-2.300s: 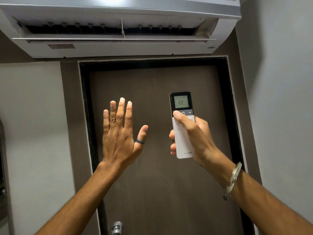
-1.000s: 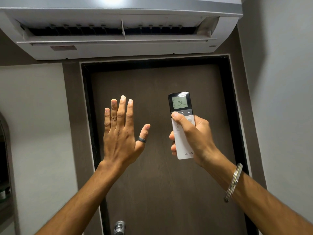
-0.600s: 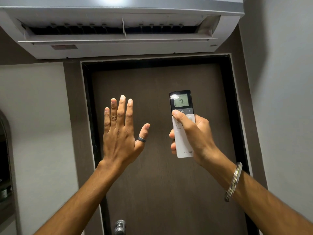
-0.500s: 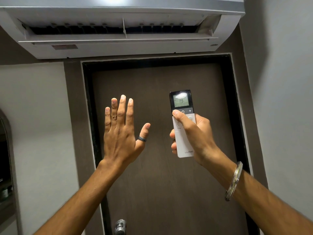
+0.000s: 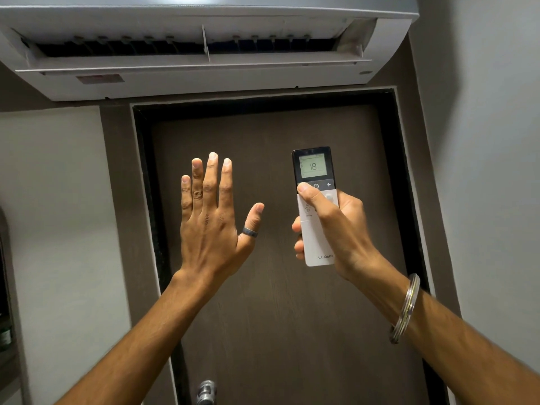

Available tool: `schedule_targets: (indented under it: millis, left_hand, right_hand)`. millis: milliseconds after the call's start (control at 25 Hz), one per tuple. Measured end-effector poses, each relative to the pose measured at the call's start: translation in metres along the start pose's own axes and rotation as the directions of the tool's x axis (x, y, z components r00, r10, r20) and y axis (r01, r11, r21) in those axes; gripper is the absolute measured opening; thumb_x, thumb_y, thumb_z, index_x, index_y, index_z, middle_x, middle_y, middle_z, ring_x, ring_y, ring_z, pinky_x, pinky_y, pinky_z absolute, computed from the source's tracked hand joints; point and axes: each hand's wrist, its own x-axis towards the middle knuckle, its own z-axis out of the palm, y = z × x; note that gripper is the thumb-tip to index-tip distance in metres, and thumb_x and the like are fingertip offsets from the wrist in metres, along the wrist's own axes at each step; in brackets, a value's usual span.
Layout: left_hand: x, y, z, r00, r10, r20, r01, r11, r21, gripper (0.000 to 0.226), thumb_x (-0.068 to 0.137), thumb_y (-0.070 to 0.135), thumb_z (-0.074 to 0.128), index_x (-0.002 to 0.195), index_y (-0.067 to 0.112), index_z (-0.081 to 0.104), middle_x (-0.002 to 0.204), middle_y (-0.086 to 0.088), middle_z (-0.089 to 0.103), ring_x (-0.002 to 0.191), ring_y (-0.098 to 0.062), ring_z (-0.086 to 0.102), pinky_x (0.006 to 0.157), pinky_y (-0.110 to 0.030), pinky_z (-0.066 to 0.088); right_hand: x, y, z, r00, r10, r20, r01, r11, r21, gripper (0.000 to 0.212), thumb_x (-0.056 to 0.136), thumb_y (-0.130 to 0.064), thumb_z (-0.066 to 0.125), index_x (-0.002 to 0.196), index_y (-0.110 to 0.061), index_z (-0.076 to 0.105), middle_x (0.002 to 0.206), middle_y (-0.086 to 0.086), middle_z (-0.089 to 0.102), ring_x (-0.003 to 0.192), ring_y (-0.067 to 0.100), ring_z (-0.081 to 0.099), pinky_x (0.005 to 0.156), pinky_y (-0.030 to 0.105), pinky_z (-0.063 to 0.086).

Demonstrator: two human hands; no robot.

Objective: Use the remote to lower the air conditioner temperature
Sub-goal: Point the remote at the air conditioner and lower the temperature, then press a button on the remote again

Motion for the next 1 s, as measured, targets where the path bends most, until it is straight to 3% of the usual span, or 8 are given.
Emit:
schedule_targets:
  millis: [520,640,760,880,1000]
  left_hand:
    - [-0.007,0.013,0.006,0.998,0.017,0.057,-0.016,0.999,-0.028,0.085,0.103,0.062,0.034,0.166,0.007,0.019,0.175,-0.015,0.009,0.163,-0.033,-0.001,0.132,-0.044,-0.006]
    - [-0.007,0.018,0.004,0.997,0.004,0.071,-0.001,0.999,-0.046,0.086,0.102,0.059,0.039,0.166,0.006,0.019,0.175,-0.016,0.009,0.163,-0.034,0.0,0.132,-0.044,-0.007]
    - [-0.018,0.03,0.002,0.995,-0.022,0.094,0.028,0.998,-0.064,0.086,0.101,0.056,0.043,0.166,0.005,0.017,0.175,-0.016,0.009,0.163,-0.034,-0.001,0.132,-0.044,-0.006]
    - [-0.06,0.052,0.005,0.986,-0.027,0.163,0.049,0.99,-0.131,0.087,0.1,0.054,0.044,0.166,0.006,0.014,0.176,-0.014,0.007,0.163,-0.031,-0.005,0.133,-0.043,-0.007]
    - [-0.143,0.087,0.005,0.948,-0.025,0.319,0.103,0.967,-0.233,0.089,0.099,0.055,0.044,0.167,0.007,0.011,0.176,-0.011,0.004,0.163,-0.029,-0.007,0.133,-0.04,-0.009]
  right_hand:
    - [0.003,0.006,-0.012,0.999,0.039,0.005,-0.039,0.999,0.011,0.029,0.095,-0.039,0.079,0.09,-0.013,0.066,0.063,0.01,0.072,0.041,0.026,0.066,0.042,0.035,0.06]
    - [0.005,0.011,-0.014,0.999,-0.035,-0.002,0.035,0.994,-0.101,0.024,0.085,-0.025,0.092,0.09,-0.016,0.07,0.07,0.003,0.077,0.058,0.02,0.077,0.055,0.034,0.064]
    - [-0.002,0.015,-0.017,0.992,-0.115,-0.041,0.099,0.957,-0.273,0.049,0.077,-0.034,0.088,0.11,-0.016,0.058,0.092,-0.003,0.075,0.083,0.018,0.079,0.075,0.043,0.068]
    - [-0.031,0.031,-0.035,0.987,-0.158,-0.029,0.134,0.912,-0.386,0.055,0.079,-0.044,0.072,0.118,-0.023,0.04,0.095,-0.012,0.067,0.078,-0.002,0.072,0.058,0.011,0.055]
    - [-0.091,0.079,-0.069,0.992,-0.079,-0.098,0.03,0.906,-0.423,0.049,0.081,-0.044,0.073,0.116,-0.025,0.044,0.097,-0.008,0.069,0.084,-0.002,0.071,0.057,0.007,0.051]
